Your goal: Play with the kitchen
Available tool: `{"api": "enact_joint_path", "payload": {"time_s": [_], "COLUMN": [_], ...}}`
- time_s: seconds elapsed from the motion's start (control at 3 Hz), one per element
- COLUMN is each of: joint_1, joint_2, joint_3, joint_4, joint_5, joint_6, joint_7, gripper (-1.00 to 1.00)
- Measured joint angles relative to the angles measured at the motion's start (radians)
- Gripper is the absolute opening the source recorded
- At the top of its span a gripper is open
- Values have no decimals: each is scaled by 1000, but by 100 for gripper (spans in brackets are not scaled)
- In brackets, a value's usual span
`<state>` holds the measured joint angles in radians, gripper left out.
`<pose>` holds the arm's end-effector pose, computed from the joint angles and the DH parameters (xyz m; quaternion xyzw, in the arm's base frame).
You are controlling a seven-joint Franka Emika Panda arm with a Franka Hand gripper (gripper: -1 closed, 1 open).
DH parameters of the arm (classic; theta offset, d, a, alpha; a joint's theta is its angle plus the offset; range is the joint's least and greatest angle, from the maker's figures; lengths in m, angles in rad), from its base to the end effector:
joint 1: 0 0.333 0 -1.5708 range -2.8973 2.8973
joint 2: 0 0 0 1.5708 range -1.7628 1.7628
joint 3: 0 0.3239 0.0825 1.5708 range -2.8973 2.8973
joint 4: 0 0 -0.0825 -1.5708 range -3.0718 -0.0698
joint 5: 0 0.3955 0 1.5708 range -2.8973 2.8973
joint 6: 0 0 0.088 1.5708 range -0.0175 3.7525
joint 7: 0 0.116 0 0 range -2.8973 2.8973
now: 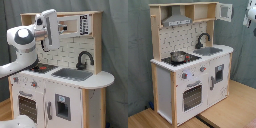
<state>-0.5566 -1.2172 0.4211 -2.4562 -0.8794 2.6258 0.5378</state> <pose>0.2734 0.0854 0.7416 0.6670 -0.0422 0.5603 0.4892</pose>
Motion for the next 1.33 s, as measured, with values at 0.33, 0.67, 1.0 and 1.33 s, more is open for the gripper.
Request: {"api": "enact_joint_path", "payload": {"time_s": [0.33,0.67,1.0,1.33], "joint_1": [0,-1,-9,-11], "joint_2": [70,137,210,276], "joint_3": [51,103,133,174], "joint_4": [23,84,148,212], "joint_5": [3,4,3,4], "joint_6": [46,53,53,53], "joint_7": [16,24,25,25], "gripper": [-100,-100,-100,-100]}}
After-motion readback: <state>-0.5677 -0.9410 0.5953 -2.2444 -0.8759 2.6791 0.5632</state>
